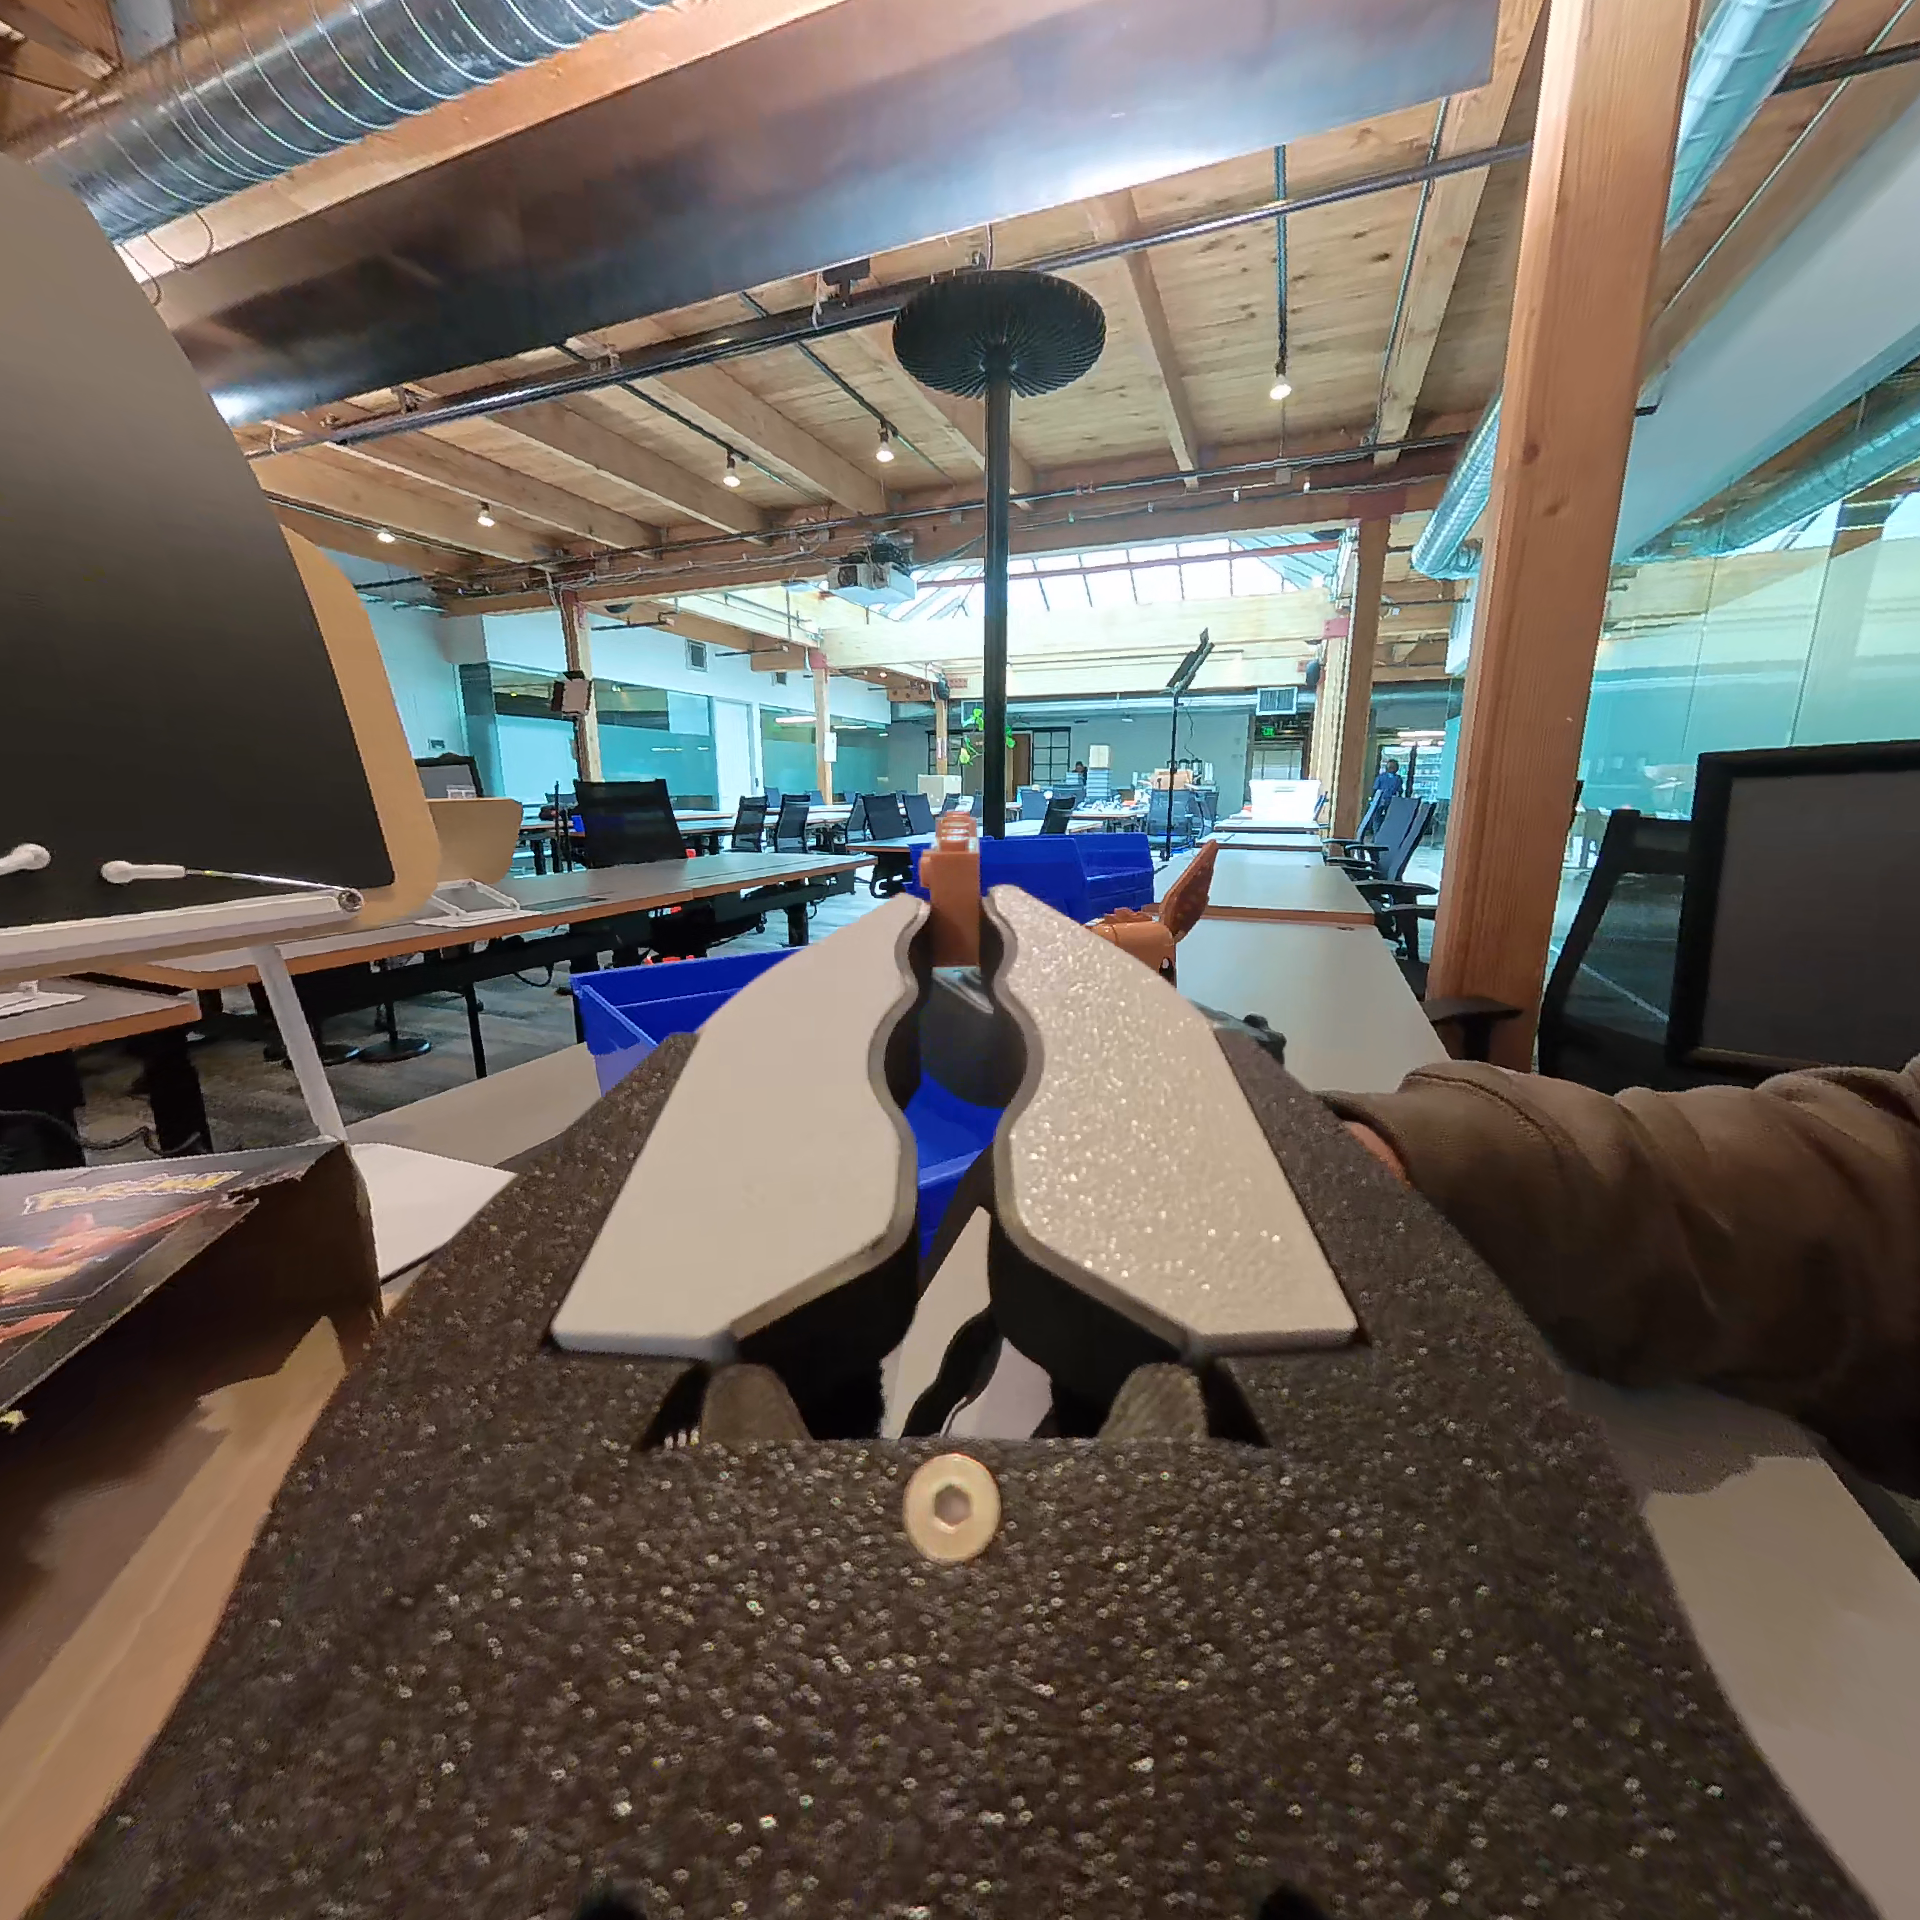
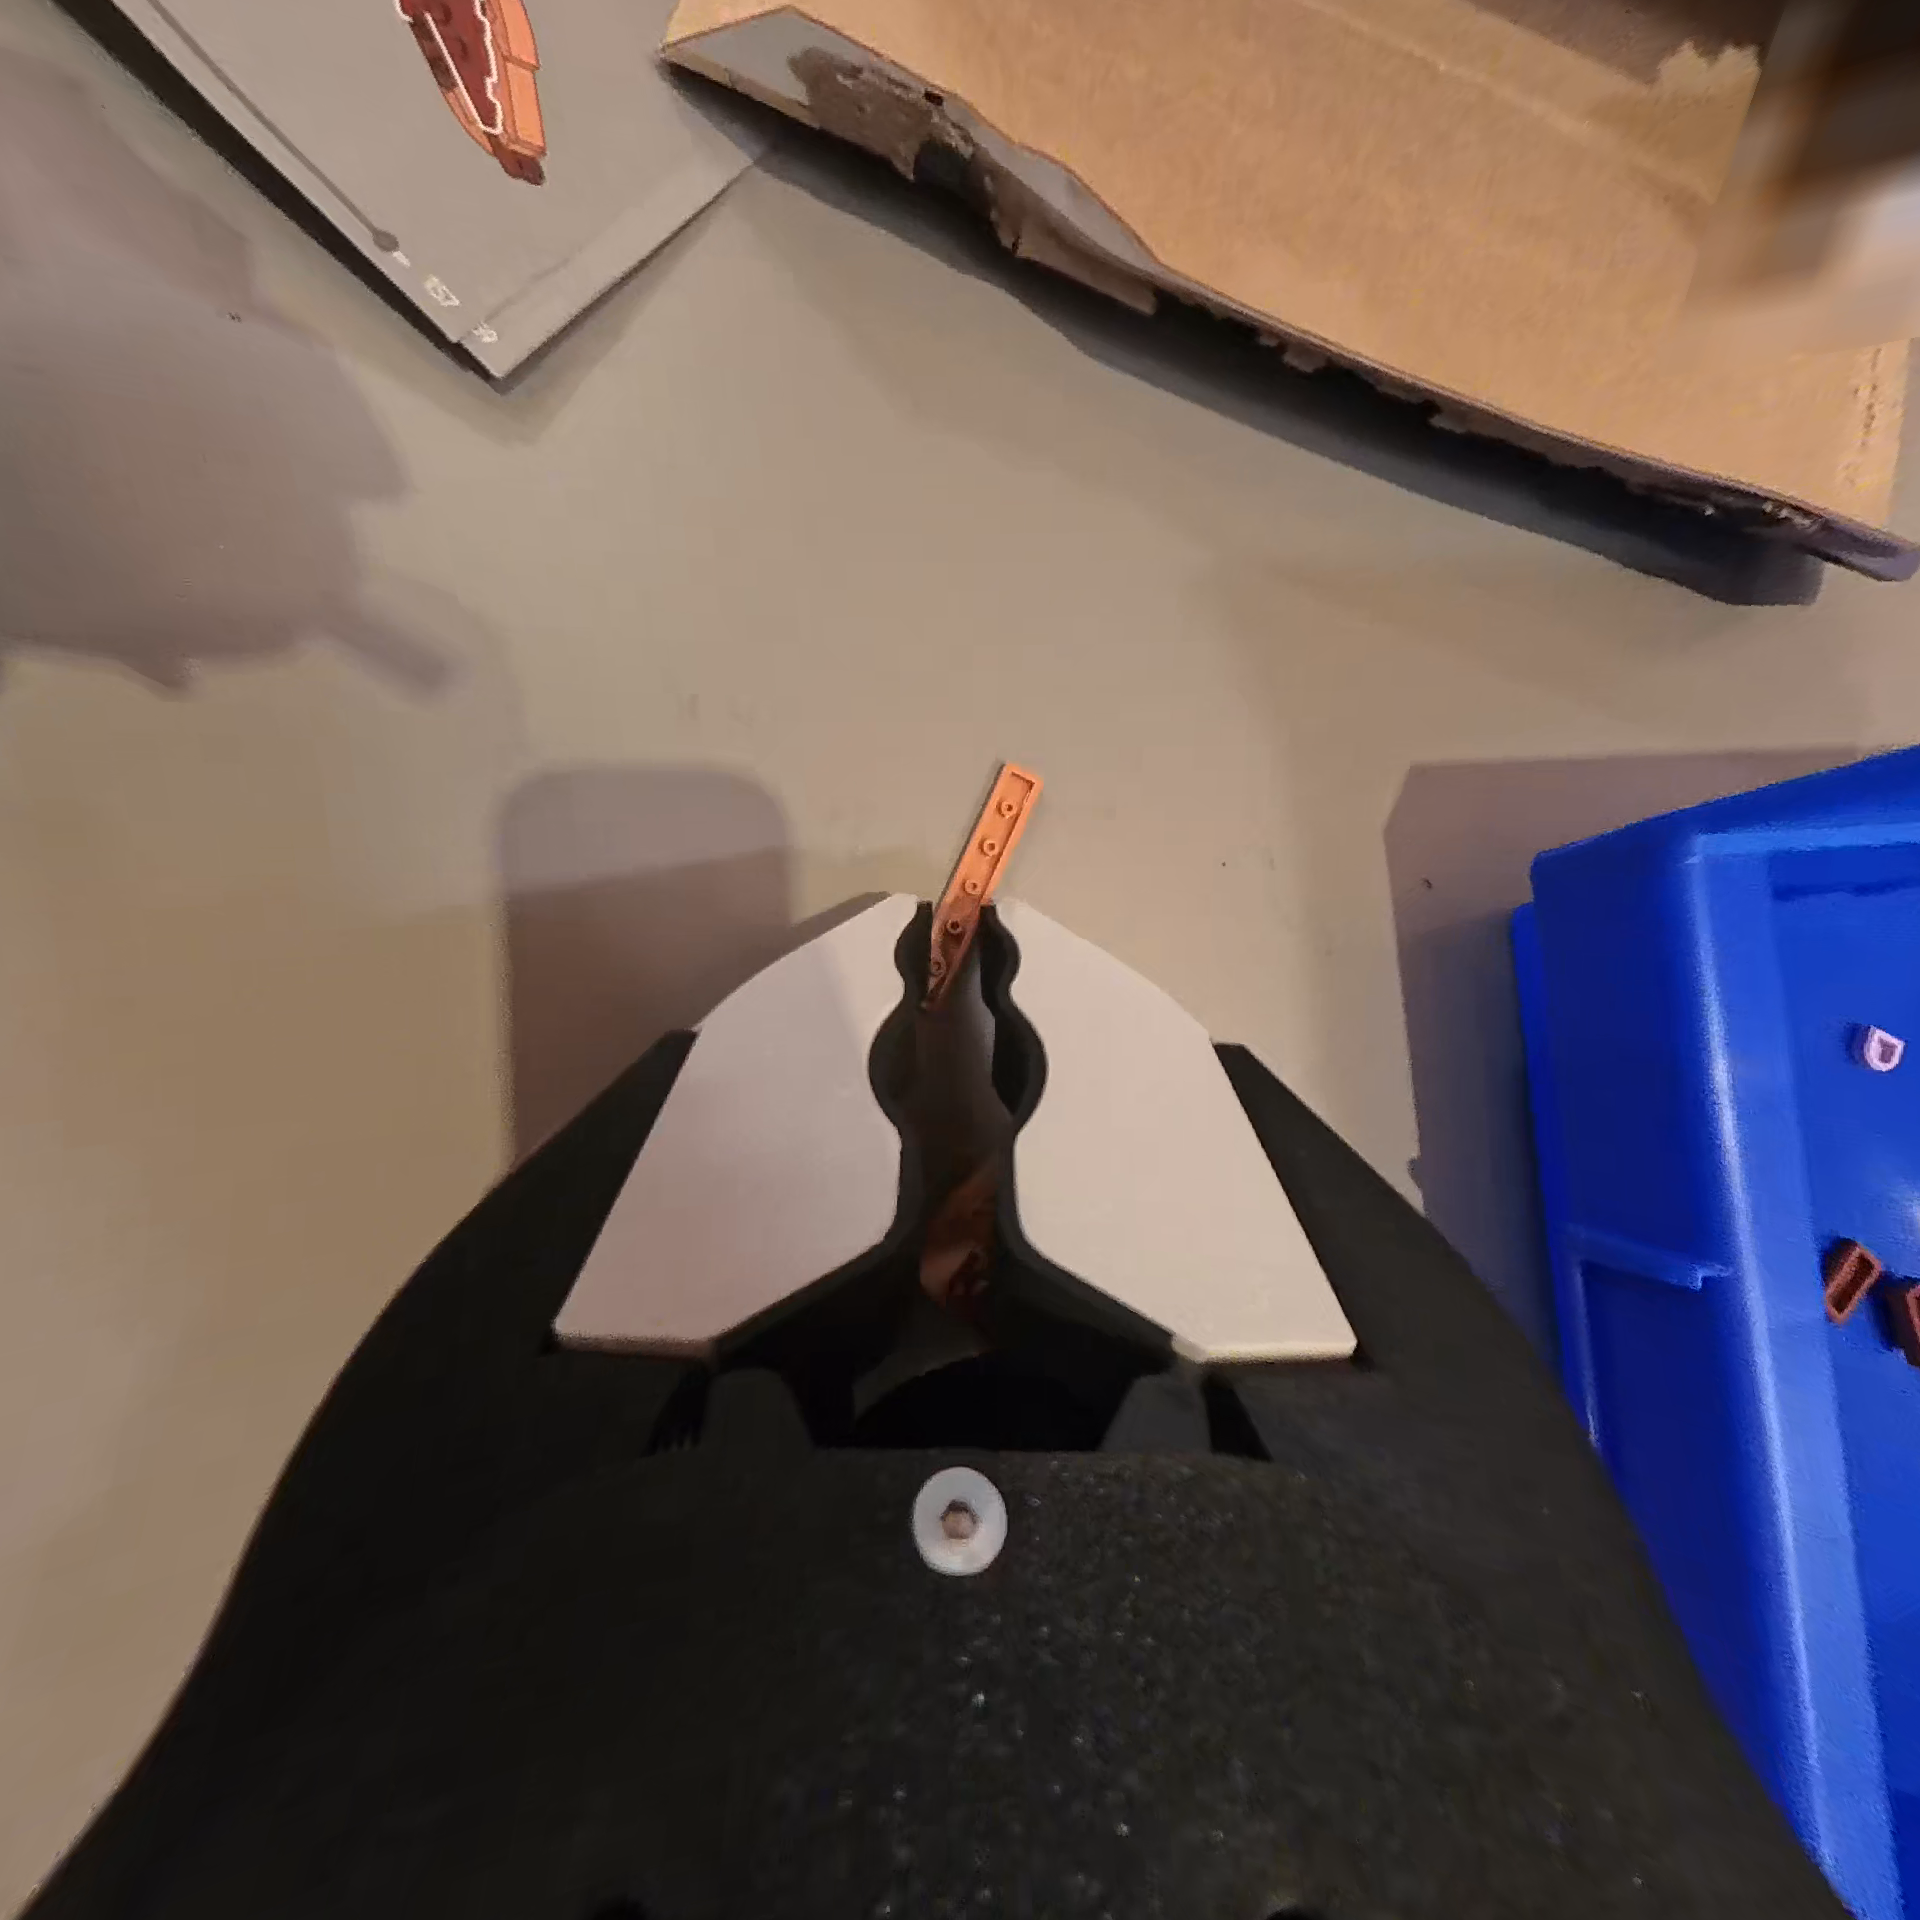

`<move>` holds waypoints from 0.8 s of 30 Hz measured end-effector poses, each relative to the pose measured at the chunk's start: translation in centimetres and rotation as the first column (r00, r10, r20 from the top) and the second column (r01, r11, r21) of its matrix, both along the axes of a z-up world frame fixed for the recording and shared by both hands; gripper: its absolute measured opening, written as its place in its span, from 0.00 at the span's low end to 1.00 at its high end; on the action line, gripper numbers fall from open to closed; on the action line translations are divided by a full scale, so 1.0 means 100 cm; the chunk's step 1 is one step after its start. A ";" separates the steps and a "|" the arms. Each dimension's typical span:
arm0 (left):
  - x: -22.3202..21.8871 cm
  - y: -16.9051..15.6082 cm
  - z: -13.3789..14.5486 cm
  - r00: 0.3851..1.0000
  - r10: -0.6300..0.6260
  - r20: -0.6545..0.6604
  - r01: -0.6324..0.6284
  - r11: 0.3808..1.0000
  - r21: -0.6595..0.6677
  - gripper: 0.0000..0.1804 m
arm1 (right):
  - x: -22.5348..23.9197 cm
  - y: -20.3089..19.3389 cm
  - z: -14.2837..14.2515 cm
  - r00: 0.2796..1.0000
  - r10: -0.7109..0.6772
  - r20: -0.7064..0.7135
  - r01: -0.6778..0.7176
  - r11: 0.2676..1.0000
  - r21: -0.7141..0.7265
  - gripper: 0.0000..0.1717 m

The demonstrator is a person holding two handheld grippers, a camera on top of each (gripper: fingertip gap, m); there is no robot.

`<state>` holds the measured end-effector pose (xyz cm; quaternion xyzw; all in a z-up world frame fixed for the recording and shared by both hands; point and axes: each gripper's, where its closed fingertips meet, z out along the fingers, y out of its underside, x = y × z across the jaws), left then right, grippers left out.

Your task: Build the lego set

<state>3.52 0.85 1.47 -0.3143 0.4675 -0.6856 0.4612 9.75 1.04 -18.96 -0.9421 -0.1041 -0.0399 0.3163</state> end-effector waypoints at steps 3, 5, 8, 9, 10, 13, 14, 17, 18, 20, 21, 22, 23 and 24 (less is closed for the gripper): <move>-0.002 0.000 0.003 1.000 -0.001 0.015 0.001 1.000 0.001 0.04 | 0.000 0.000 0.000 1.000 0.007 0.004 -0.007 1.000 0.004 0.05; -0.003 0.000 0.004 1.000 0.000 0.018 0.000 1.000 -0.001 0.04 | 0.000 0.000 0.000 1.000 0.018 0.014 -0.018 1.000 0.013 0.04; -0.002 0.001 0.003 1.000 0.003 0.014 -0.003 1.000 0.000 0.04 | 0.000 -0.003 0.001 0.997 0.055 0.056 -0.057 0.998 0.023 0.04; -0.002 0.001 0.002 1.000 0.001 0.011 -0.001 1.000 0.003 0.04 | -0.001 -0.004 0.004 0.994 0.081 0.077 -0.085 0.995 0.044 0.04; -0.001 0.001 0.002 1.000 0.000 0.006 0.000 1.000 0.005 0.04 | -0.001 -0.005 0.008 0.991 0.097 0.096 -0.103 0.992 0.065 0.04; 0.000 0.001 0.000 1.000 0.004 0.002 -0.004 1.000 0.016 0.04 | -0.011 -0.012 0.030 0.950 0.217 0.222 -0.256 0.953 0.165 0.04; 0.000 0.001 0.000 1.000 0.005 0.002 -0.005 1.000 0.020 0.04 | -0.017 -0.015 0.040 0.914 0.271 0.301 -0.337 0.922 0.193 0.04; 0.000 0.002 0.000 1.000 0.008 0.002 -0.008 1.000 0.026 0.04 | -0.050 -0.035 0.060 0.703 0.472 0.532 -0.649 0.732 0.208 0.10; 0.000 0.002 0.001 1.000 0.008 0.002 -0.008 1.000 0.025 0.04 | -0.055 -0.040 0.065 0.665 0.482 0.570 -0.686 0.697 0.210 0.10; 0.000 0.003 0.001 1.000 0.010 0.003 -0.010 1.000 0.024 0.04 | -0.055 -0.045 0.069 0.680 0.485 0.550 -0.679 0.698 0.225 0.14; 0.000 0.002 0.000 1.000 0.010 0.002 -0.010 1.000 0.026 0.04 | -0.053 -0.047 0.069 0.697 0.488 0.525 -0.670 0.703 0.237 0.15; 0.000 0.002 0.000 1.000 0.011 0.000 -0.011 1.000 0.029 0.04 | -0.051 -0.048 0.069 0.715 0.493 0.496 -0.660 0.711 0.244 0.14; 0.000 0.002 0.000 1.000 0.012 -0.001 -0.011 0.999 0.032 0.04 | -0.050 -0.050 0.067 0.734 0.501 0.459 -0.648 0.720 0.249 0.15; 0.001 0.001 -0.001 1.000 0.011 -0.002 -0.011 0.999 0.035 0.04 | -0.051 -0.051 0.064 0.751 0.515 0.413 -0.638 0.727 0.253 0.15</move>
